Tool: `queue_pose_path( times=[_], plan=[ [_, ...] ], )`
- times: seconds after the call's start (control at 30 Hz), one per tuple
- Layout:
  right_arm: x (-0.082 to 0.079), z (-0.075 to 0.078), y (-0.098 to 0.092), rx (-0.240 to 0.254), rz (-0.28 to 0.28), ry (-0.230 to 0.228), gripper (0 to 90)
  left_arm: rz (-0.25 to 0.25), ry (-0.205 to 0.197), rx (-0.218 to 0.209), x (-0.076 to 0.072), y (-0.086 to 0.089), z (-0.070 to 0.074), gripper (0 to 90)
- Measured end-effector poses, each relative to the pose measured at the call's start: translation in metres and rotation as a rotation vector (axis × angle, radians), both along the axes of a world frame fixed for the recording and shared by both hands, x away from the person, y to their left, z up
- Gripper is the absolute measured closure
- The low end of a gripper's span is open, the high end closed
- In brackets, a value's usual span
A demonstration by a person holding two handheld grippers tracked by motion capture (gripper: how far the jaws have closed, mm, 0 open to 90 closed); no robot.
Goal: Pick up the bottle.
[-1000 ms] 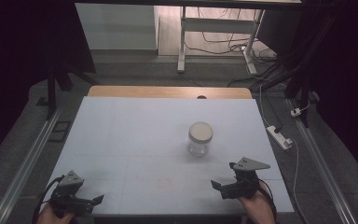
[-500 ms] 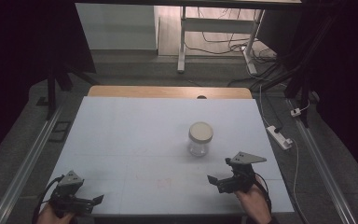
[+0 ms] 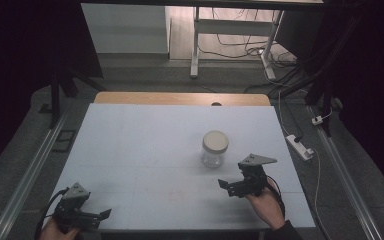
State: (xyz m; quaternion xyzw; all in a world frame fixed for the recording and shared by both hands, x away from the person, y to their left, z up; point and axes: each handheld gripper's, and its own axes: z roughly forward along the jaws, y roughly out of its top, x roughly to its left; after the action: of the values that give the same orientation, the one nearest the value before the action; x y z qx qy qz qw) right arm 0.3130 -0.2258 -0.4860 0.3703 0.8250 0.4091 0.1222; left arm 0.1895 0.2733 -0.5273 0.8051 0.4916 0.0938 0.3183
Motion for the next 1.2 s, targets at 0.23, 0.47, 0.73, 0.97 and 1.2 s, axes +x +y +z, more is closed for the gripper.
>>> queue_pose_path(
  times=[0.23, 0.47, 0.73, 0.97, 1.2],
  plan=[
    [0.01, 0.003, 0.007, -0.006, -0.01, -0.014, 0.0, -0.001, 0.001, -0.002, 0.0, 0.0, 0.0, 1.2],
    [0.025, 0.003, 0.014, -0.024, 0.0, -0.016, 0.0, -0.002, 0.001, -0.002, 0.0, 0.0, 0.0, 1.2],
    [0.04, 0.001, 0.022, -0.034, 0.017, -0.006, 0.0, -0.003, 0.001, -0.002, 0.0, 0.0, 0.0, 1.3],
    [0.05, -0.001, 0.027, -0.046, 0.014, -0.01, 0.0, -0.004, 0.002, -0.002, 0.0, 0.0, 0.0, 1.3],
    [0.062, -0.004, 0.03, -0.054, 0.001, -0.01, 0.0, -0.007, 0.007, -0.002, 0.0, 0.0, 0.0, 1.3]
  ],
)
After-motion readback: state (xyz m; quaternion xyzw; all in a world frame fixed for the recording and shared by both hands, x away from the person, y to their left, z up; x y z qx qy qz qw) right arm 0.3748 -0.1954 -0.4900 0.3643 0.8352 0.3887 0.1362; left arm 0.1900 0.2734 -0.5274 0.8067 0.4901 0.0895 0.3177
